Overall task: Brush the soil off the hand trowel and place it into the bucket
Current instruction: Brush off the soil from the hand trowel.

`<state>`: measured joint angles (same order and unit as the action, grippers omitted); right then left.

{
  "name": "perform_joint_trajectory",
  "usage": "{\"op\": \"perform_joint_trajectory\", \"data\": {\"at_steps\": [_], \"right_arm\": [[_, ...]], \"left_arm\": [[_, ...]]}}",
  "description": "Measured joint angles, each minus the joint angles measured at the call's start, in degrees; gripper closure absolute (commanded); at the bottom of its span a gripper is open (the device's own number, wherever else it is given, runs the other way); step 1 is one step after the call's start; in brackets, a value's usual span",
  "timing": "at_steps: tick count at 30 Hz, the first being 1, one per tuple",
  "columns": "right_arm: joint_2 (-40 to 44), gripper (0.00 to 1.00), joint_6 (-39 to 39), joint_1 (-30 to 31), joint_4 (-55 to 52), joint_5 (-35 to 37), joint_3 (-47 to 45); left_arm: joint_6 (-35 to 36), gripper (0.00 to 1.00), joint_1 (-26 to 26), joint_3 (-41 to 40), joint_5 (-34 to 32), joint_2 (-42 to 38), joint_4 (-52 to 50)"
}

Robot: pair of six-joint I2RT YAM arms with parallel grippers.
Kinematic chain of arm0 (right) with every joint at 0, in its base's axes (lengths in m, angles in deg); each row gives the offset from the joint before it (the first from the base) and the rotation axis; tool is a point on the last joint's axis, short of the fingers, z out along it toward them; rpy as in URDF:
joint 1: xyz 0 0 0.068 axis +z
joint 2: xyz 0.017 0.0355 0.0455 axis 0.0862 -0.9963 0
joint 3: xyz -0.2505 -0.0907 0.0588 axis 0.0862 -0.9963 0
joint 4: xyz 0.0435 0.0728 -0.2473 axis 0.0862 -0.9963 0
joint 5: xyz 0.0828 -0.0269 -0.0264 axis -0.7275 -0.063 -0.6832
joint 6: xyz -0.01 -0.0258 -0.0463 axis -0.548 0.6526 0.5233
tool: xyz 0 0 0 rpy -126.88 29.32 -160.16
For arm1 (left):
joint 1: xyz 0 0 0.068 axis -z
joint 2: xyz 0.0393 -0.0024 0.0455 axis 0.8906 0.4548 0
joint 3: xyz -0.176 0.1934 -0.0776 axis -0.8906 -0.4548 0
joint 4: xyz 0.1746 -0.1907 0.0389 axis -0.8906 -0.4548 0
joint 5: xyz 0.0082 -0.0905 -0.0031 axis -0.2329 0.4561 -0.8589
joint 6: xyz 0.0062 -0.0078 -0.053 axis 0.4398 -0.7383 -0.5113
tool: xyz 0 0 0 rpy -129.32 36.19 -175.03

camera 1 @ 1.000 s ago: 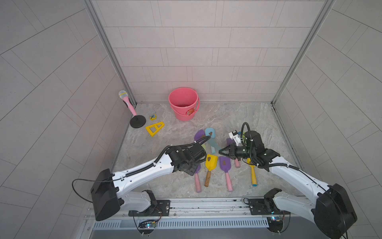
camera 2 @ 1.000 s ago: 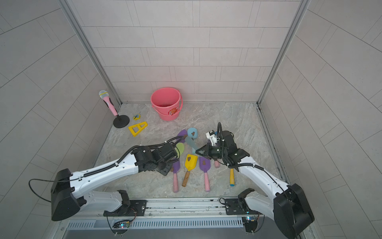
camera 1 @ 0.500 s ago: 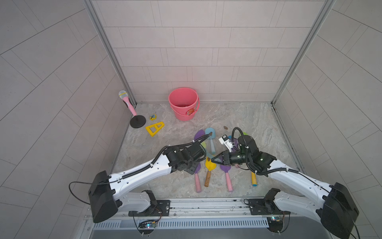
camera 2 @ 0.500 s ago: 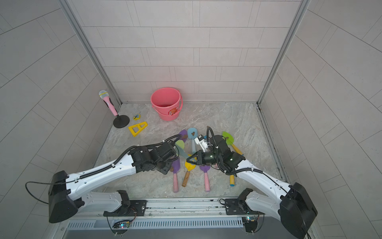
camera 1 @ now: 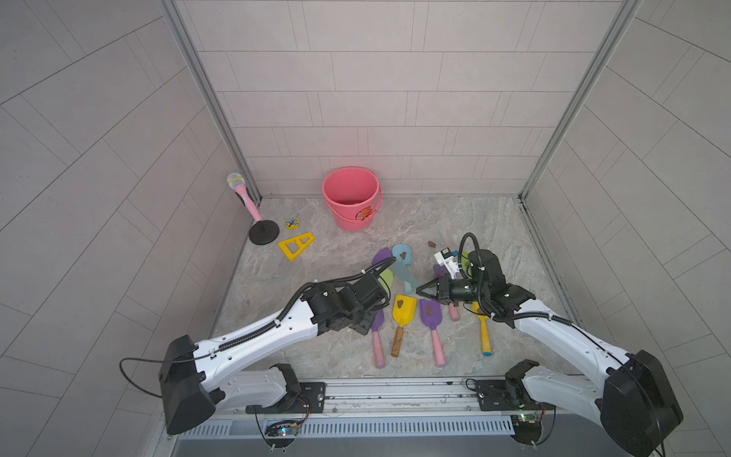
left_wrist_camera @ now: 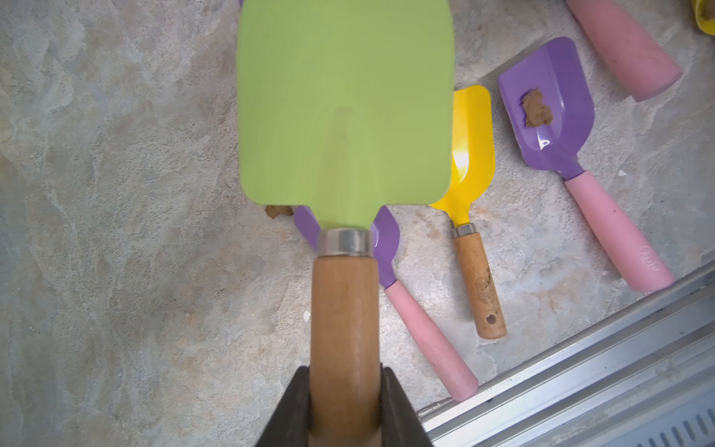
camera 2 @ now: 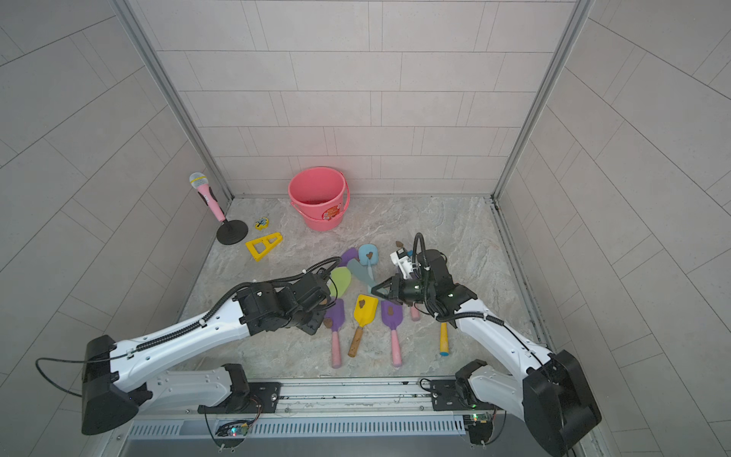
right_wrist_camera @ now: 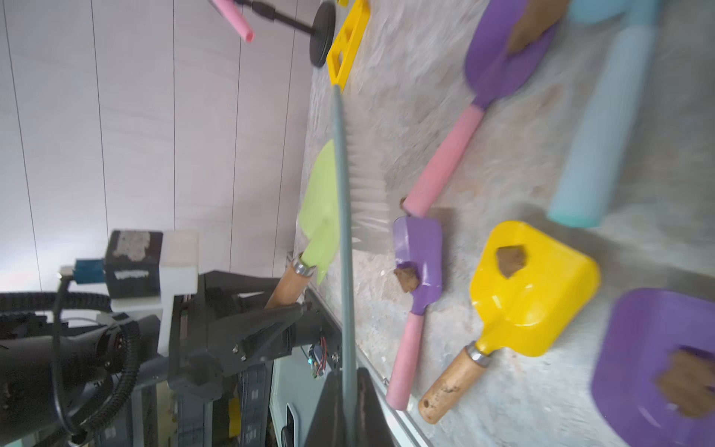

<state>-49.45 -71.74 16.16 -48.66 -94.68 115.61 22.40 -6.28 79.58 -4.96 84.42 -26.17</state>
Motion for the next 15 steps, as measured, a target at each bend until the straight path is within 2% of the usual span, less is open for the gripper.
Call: {"op": "perform_joint_trajectory", "data": {"at_steps": [3, 7, 9, 15], "right_arm": [[2.1, 1.0, 3.28, -3.8, -5.18, 2.82, 0.28], [6.32, 1.0, 11.63, -0.28, -12.37, 12.55, 1.86], [7.76, 1.0, 16.2, 4.76, -14.82, 19.54, 2.89], [6.38, 1.0, 32.2, 27.28, -18.86, 42.38, 5.86]], "left_arm": [[-0.42, 1.0, 0.0, 0.26, -0.79, -1.7, -0.72], [-1.14, 1.0, 0.0, 3.43, -0.9, -2.67, -4.2], [-1.51, 1.0, -0.02, 5.81, -0.55, -3.15, -5.9], [-1.97, 1.0, -2.05, 11.78, 4.42, -4.63, -10.25]]}}
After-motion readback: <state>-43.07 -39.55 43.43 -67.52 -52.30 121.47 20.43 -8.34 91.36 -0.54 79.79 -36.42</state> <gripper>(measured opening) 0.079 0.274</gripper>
